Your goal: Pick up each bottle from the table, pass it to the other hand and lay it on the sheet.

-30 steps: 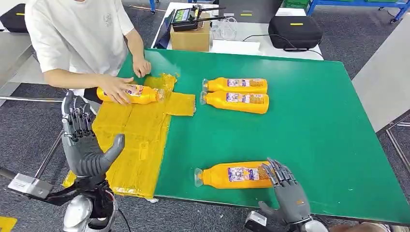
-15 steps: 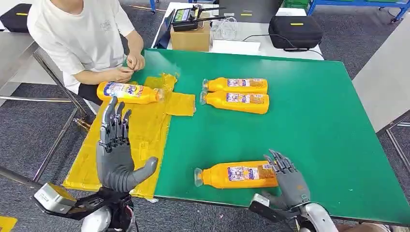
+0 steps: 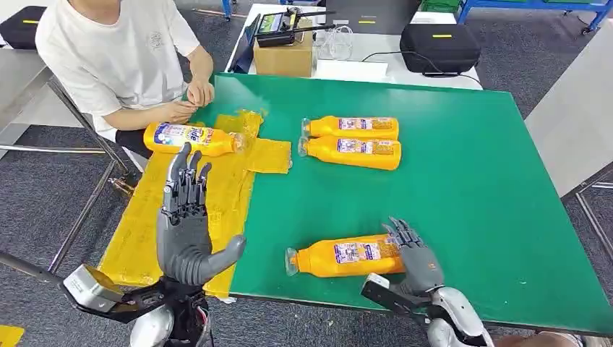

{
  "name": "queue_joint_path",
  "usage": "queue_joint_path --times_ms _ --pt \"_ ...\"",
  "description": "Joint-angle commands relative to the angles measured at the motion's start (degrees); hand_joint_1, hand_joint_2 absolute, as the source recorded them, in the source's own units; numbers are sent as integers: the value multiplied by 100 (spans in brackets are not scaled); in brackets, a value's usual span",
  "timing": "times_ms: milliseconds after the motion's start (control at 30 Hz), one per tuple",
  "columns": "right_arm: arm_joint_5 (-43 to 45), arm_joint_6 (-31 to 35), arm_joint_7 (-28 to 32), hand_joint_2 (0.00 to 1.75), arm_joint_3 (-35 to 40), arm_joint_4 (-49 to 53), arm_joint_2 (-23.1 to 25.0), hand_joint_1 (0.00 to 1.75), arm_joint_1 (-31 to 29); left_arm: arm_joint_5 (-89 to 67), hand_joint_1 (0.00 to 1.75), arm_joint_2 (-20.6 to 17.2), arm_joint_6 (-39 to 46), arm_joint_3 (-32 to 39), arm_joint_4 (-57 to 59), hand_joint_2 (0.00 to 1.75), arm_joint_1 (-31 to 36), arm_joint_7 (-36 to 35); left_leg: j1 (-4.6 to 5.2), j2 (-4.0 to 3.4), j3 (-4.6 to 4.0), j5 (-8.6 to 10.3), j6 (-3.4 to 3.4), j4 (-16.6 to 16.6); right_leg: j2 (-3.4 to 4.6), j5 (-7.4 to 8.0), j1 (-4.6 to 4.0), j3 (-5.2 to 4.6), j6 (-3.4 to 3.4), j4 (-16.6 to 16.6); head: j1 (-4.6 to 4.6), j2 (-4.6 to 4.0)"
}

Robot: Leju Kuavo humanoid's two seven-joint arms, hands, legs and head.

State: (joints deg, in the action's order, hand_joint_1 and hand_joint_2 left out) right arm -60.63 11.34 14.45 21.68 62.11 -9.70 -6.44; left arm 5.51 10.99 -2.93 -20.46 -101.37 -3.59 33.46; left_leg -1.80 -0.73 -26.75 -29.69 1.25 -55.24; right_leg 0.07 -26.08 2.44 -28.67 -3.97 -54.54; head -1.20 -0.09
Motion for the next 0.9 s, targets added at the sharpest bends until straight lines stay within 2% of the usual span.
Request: queue_joint_path --times_ms 33,67,333,500,600,767,800,833,867,900 --pt "113 -545 27 175 586 -1132 -262 148 -474 152 0 -150 -78 -56 484 175 276 -73 -5 12 19 8 -18 15 -7 9 -11 24 27 23 0 0" --pt "126 -646 78 175 659 -1240 -332 175 -560 170 0 -152 -78 -54 513 175 291 -59 -2 3 29 4 -13 9 2 5 -5 27 17 15 0 0" --pt "113 -905 139 175 1149 -1704 -566 175 -1043 172 0 -222 -74 -30 523 175 324 15 -3 -14 66 8 -12 11 18 15 -7 61 21 19 0 0" --pt "79 -1035 21 175 1327 -2094 -529 175 -1296 151 0 -194 -36 -4 554 175 369 51 -7 -10 71 13 -18 9 17 20 -13 65 26 23 2 0" --pt "197 -1127 110 175 1468 -2418 -489 175 -1460 156 0 -187 -23 26 661 175 424 48 -4 -25 105 3 -12 8 33 12 -7 89 14 16 2 0" --pt "711 -868 521 175 1308 -2297 -439 175 -1258 61 0 -228 -24 -21 728 175 412 90 -8 4 77 26 -19 12 8 30 -16 64 29 32 0 0" --pt "912 -802 606 175 1176 -2176 -378 175 -1136 54 0 -237 -18 -39 745 175 391 89 -4 -16 111 1 -20 3 29 15 -8 67 16 15 0 0" --pt "1430 -416 639 175 624 -1798 -125 175 -797 -370 0 -239 366 -68 845 175 339 -162 -9 -2 77 18 -25 11 15 33 -16 45 28 30 2 0" --pt "1391 -382 549 175 622 -1661 -41 175 -707 -390 0 -245 388 -90 884 175 311 -154 -8 -17 106 0 -18 5 29 18 -12 65 18 19 0 0" --pt "1836 -262 517 175 161 -1307 204 175 -470 -856 0 -221 788 -104 1069 175 281 -382 -10 -1 85 14 -24 19 13 30 -17 53 31 36 2 0"
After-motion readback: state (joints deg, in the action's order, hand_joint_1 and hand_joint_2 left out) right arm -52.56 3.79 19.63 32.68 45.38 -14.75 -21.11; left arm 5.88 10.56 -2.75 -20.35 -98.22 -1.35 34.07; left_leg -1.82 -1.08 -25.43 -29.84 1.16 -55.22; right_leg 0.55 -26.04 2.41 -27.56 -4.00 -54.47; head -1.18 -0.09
